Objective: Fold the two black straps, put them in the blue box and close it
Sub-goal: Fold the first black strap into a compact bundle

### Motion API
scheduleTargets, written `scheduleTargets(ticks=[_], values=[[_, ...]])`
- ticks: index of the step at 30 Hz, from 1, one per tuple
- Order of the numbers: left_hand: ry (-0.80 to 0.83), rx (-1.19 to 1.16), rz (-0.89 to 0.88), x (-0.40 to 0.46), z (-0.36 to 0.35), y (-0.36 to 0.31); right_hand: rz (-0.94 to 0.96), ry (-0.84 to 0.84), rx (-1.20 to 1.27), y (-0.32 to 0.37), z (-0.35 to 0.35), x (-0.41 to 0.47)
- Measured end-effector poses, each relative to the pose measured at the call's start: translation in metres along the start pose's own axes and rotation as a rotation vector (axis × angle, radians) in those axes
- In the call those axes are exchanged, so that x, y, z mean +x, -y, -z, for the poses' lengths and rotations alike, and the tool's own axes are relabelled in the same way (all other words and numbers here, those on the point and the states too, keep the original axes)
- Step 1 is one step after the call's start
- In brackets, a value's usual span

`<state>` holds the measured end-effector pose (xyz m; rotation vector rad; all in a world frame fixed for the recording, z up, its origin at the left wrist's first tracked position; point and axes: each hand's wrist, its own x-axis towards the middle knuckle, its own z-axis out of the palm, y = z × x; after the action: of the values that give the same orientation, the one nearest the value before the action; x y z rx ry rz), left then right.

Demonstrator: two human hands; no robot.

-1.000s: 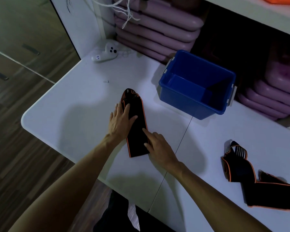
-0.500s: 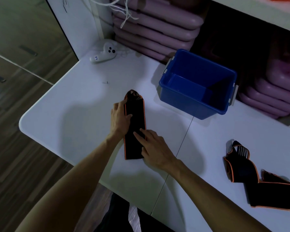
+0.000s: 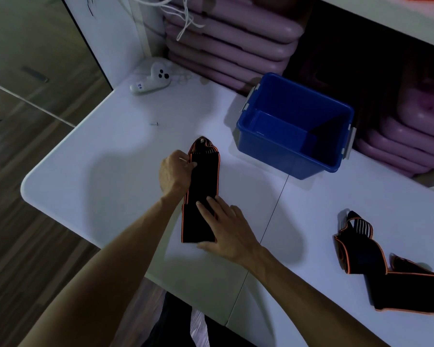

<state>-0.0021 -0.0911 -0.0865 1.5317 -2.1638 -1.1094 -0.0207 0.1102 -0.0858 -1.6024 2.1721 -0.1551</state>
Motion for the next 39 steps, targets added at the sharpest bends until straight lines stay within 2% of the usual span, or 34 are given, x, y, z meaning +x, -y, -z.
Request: scheduleTargets(ticks=[8, 17, 19, 21, 23, 25, 27, 29, 34, 39], values=[[0.1, 0.079, -0.038, 0.01, 0.003, -0.005, 0.018, -0.028, -0.047, -0.002, 0.0, 0.0], [0.21, 0.039, -0.239, 0.023, 0.015, 0.001, -0.024, -0.063, -0.093, 0.004, -0.009, -0.005], [0.179, 0.069, -0.388, 0.011, 0.023, 0.009, -0.036, -0.048, -0.085, 0.003, -0.011, -0.006], [0.144, 0.253, -0.667, -0.012, 0.035, 0.023, -0.036, -0.034, -0.075, 0.003, -0.011, -0.008], [0.258, 0.429, -0.986, -0.036, 0.051, 0.043, -0.036, -0.017, -0.042, 0.002, -0.009, -0.01], [0.45, 0.529, -1.118, -0.052, 0.065, 0.062, -0.032, -0.007, 0.006, 0.001, -0.008, -0.011], [0.552, 0.627, -1.111, -0.056, 0.072, 0.078, -0.009, -0.044, -0.001, -0.002, -0.007, -0.012], [0.584, 0.701, -1.079, -0.056, 0.072, 0.087, 0.011, -0.092, -0.003, -0.005, -0.008, -0.013], [0.533, 0.678, -1.146, -0.059, 0.065, 0.091, 0.026, -0.113, 0.158, -0.017, -0.003, -0.019], [0.547, 0.623, -1.14, -0.064, 0.068, 0.092, 0.073, -0.169, 0.124, -0.022, 0.002, -0.02]])
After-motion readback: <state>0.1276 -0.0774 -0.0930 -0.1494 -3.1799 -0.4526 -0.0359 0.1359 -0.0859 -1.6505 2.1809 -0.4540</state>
